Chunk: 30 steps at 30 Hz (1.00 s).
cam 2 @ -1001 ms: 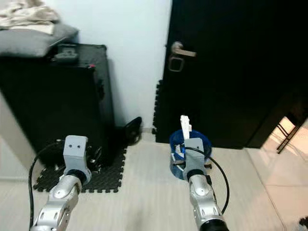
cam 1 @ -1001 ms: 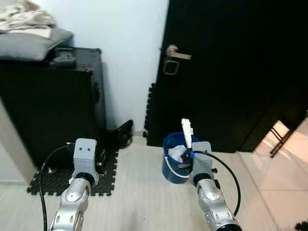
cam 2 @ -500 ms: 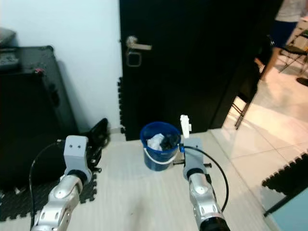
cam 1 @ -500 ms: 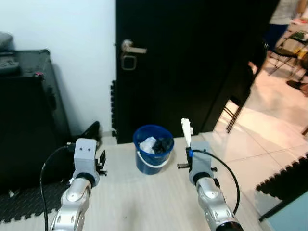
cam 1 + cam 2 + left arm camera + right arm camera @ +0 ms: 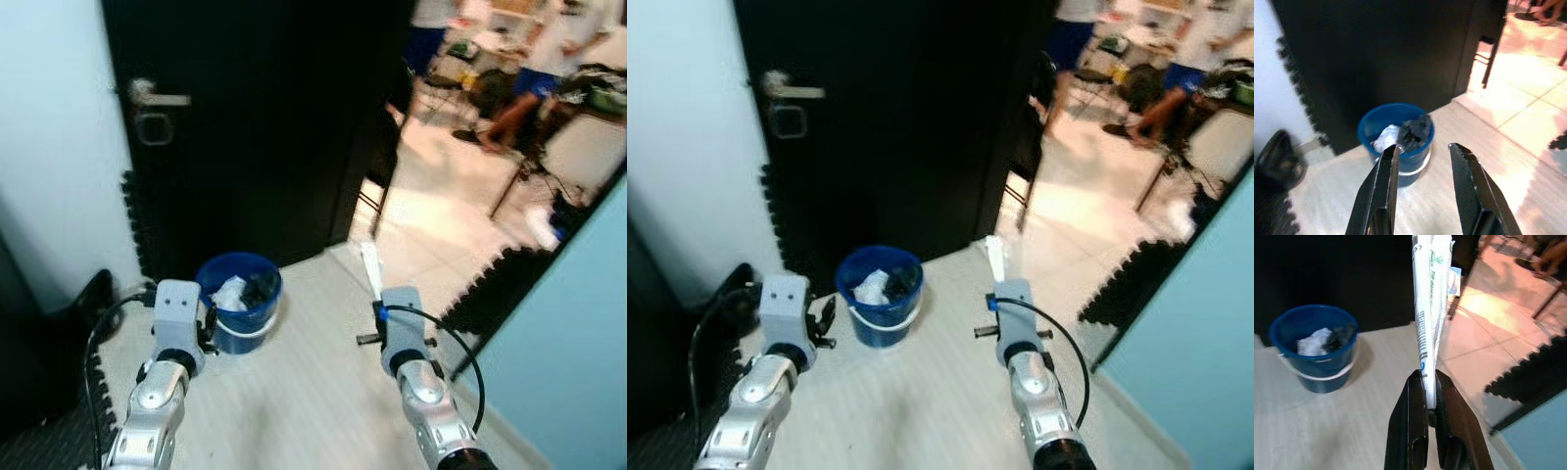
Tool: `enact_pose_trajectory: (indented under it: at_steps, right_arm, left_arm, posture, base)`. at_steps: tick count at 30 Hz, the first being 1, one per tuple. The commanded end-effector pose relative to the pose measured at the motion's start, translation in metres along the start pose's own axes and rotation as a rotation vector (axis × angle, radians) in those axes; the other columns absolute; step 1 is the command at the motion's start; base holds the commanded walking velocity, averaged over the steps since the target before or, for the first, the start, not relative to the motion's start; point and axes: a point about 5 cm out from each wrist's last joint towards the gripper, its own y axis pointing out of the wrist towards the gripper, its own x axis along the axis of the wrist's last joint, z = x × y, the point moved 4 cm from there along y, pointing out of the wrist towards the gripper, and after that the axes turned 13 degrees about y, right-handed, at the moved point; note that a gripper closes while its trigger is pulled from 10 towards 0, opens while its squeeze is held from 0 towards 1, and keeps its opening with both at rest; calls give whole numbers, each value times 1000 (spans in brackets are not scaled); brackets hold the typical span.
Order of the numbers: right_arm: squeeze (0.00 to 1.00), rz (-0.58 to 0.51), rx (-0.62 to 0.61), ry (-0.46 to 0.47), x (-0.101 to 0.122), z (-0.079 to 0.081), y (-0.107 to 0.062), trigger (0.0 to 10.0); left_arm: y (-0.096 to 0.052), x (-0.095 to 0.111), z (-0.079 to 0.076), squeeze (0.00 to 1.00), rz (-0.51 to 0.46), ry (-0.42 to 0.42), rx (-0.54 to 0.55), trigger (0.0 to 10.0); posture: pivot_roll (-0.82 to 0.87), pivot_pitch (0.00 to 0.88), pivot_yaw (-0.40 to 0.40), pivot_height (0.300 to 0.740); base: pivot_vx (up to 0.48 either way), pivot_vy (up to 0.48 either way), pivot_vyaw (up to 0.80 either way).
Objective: Clean up the room
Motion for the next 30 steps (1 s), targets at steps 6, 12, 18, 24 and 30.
enact_pose_trajectory:
  at_steps: [6,12,18,24,30]
  right_arm:
    - [0,-20,86,-28,7,7,1,10000]
    - [0,-14,147,-16,8,18,4,10000]
    - [0,-7,188,-26,8,28,5,10000]
    - [0,-6,194,-25,8,29,6,10000]
    - [0,0,186,-23,7,28,7,10000]
  left_arm:
    - [3,8,-2,0,-31,5,6,10000]
    - [3,15,-3,0,-61,-7,7,10000]
    - [2,20,-3,0,-82,-25,13,10000]
    - [2,21,-4,0,-89,-26,6,10000]
    - [5,25,-7,0,-98,-20,-9,10000]
  posture:
    - [47,0,-96,740]
    - [56,0,-109,740]
    - [56,0,-106,740]
    - [59,0,-106,740]
    - [62,0,-105,740]
  base:
    - [0,0,-133]
    - [0,0,0]
    - [273,0,0]
    - [359,0,0]
    - [371,0,0]
